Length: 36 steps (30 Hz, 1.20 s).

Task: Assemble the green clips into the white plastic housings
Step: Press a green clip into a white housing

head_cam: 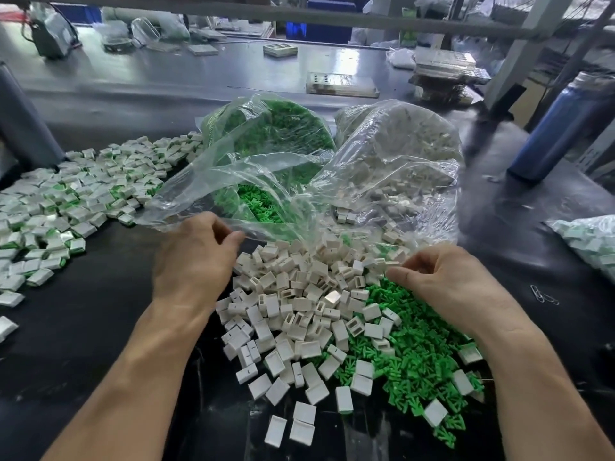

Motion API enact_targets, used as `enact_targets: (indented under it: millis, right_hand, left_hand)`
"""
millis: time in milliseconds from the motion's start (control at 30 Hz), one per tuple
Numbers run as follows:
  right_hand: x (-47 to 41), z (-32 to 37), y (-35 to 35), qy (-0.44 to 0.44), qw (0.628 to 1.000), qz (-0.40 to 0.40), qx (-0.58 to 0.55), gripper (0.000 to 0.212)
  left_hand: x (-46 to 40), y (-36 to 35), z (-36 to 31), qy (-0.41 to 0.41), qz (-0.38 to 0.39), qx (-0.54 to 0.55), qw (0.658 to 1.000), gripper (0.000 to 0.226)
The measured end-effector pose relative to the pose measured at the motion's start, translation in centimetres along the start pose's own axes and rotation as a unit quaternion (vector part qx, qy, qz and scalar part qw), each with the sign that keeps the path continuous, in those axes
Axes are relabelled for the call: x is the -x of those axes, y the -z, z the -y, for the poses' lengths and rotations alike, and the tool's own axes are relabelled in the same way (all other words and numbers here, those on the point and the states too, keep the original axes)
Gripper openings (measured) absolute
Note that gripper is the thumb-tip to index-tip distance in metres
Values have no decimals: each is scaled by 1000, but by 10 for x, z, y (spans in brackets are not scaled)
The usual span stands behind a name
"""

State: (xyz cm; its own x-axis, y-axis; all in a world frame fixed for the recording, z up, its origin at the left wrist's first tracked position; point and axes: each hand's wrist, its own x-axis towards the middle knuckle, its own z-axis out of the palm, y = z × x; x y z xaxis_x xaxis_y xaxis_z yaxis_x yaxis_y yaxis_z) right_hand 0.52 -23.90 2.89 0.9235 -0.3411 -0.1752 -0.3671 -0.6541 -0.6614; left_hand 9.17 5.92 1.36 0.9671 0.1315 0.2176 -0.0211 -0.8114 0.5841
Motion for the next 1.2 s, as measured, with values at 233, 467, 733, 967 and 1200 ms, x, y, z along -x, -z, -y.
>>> enact_targets:
  millis: [233, 467, 733, 967, 1200]
  right_hand:
    - [2, 2, -5, 11, 1000, 29, 4, 28]
    - [2, 6, -14, 45, 998, 5, 39, 16]
    - [2, 8, -17, 47, 996, -25, 66, 9]
    - [2, 12, -21, 32, 995, -43, 86, 10]
    - [5, 16, -24, 45, 992, -81, 81, 10]
  left_hand:
    - [36, -11, -44, -181, 158, 111, 964, 19]
    - [45, -21, -49, -201, 188, 41, 960, 27]
    - [43, -19, -50, -157, 176, 116, 965, 20]
    - [38, -18, -41, -156, 132, 159, 966, 19]
    - [37, -23, -40, -108, 132, 265, 949, 11]
